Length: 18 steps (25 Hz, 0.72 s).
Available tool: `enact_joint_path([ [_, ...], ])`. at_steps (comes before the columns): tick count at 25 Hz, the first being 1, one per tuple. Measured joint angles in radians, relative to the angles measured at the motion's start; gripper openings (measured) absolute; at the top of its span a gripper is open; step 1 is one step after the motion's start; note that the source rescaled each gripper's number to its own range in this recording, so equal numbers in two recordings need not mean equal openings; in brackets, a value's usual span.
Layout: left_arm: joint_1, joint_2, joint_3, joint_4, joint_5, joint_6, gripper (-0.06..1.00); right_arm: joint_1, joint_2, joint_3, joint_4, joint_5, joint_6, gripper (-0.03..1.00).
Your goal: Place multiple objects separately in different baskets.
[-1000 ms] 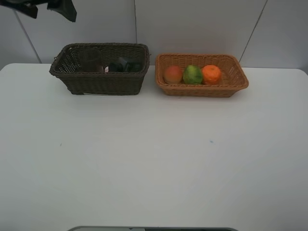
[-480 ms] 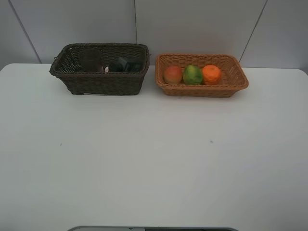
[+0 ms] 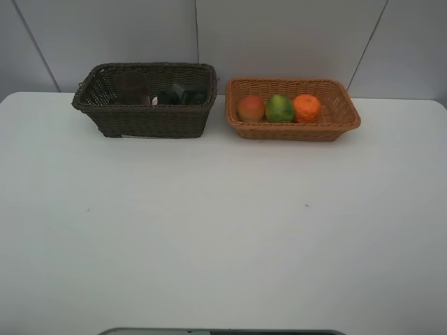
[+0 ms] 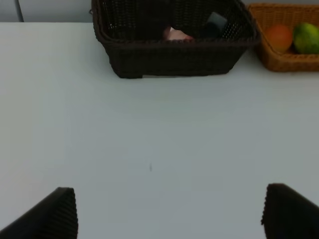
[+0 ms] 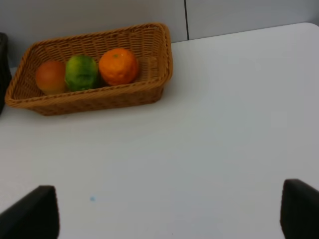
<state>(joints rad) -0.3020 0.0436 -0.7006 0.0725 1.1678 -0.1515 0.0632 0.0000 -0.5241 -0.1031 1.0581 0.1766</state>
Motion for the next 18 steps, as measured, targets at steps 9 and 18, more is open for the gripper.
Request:
enact_joint_path([
  [9,0.0,-0.052,0.072,-0.046,0.026,0.081,0.96,0.0,0.0,0.0,0.0,0.0,0.0,0.96],
  [18,0.0,-0.052,0.192,-0.143,-0.106,0.184,0.96,0.0,0.0,0.0,0.0,0.0,0.0,0.96],
])
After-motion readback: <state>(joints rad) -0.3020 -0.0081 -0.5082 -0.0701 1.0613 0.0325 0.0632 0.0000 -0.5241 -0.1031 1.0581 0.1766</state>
